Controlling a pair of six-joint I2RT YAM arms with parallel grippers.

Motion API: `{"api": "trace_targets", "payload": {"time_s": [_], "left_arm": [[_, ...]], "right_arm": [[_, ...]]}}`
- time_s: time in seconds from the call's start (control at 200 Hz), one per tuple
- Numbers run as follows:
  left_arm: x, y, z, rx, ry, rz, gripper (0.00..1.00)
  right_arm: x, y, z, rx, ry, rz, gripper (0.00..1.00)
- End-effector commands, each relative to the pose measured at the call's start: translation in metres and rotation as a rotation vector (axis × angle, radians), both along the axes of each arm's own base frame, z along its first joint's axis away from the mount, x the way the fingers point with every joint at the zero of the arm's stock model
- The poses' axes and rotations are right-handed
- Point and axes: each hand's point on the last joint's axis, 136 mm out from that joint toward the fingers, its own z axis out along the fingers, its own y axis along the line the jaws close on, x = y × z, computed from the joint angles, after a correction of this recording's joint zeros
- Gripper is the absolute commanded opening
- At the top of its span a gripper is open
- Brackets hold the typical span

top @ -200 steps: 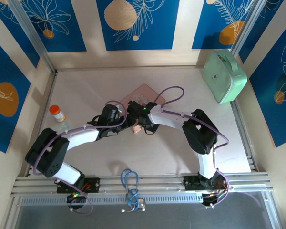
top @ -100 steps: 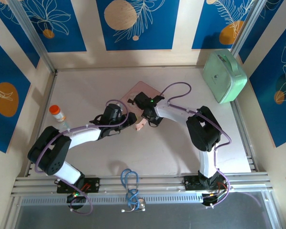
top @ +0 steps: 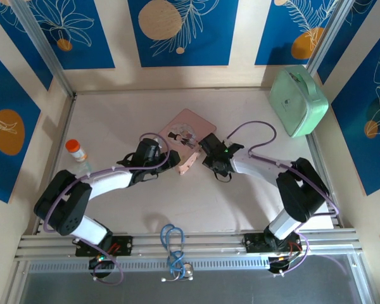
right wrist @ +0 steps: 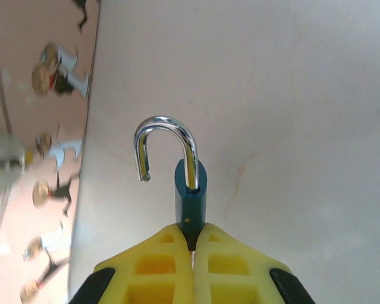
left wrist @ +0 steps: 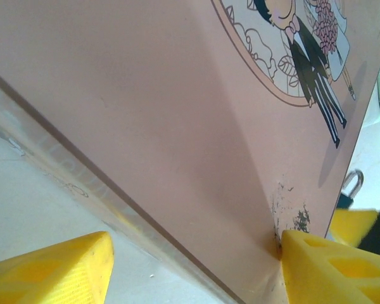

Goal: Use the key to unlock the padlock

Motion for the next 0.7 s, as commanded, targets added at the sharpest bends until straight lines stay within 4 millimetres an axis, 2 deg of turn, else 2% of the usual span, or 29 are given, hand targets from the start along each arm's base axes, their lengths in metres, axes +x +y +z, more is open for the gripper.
{"api": "trace_targets", "payload": {"time_s": [0.0,0.135,0.255,0.32,0.42,0.505,0.6,0.695], "left_arm": [[-0.03,0.042,-0.045,0.167,0.151,0.016,0.68],[-0.027,0.057,-0.038,0.189,0.136,0.022,0.68],[-0.023,0.058,-0.022,0.202,0.097,-0.001,0.68],[-0.023,0.056,-0.01,0.19,0.073,-0.018,0.68],[-0.026,0.053,0.008,0.185,0.04,-0.046,0.68],[-0.03,0.053,0.022,0.171,0.011,-0.064,0.69],[-0.036,0.057,0.036,0.181,-0.02,-0.074,0.7],[-0.043,0.063,0.051,0.192,-0.054,-0.082,0.71]], "right_arm": [[-0.019,0.016,0.015,0.047,-0.029,0.148,0.0],[-0.056,0.031,0.016,0.114,0.037,0.288,0.0],[-0.089,0.047,0.015,0.158,0.098,0.396,0.0],[-0.1,0.042,0.011,0.146,0.151,0.389,0.0],[-0.106,0.03,0.006,0.107,0.202,0.367,0.0],[-0.106,0.042,0.002,0.175,0.205,0.428,0.0],[-0.105,0.066,0.003,0.315,0.187,0.531,0.0],[-0.099,0.072,0.004,0.409,0.173,0.554,0.0]]}}
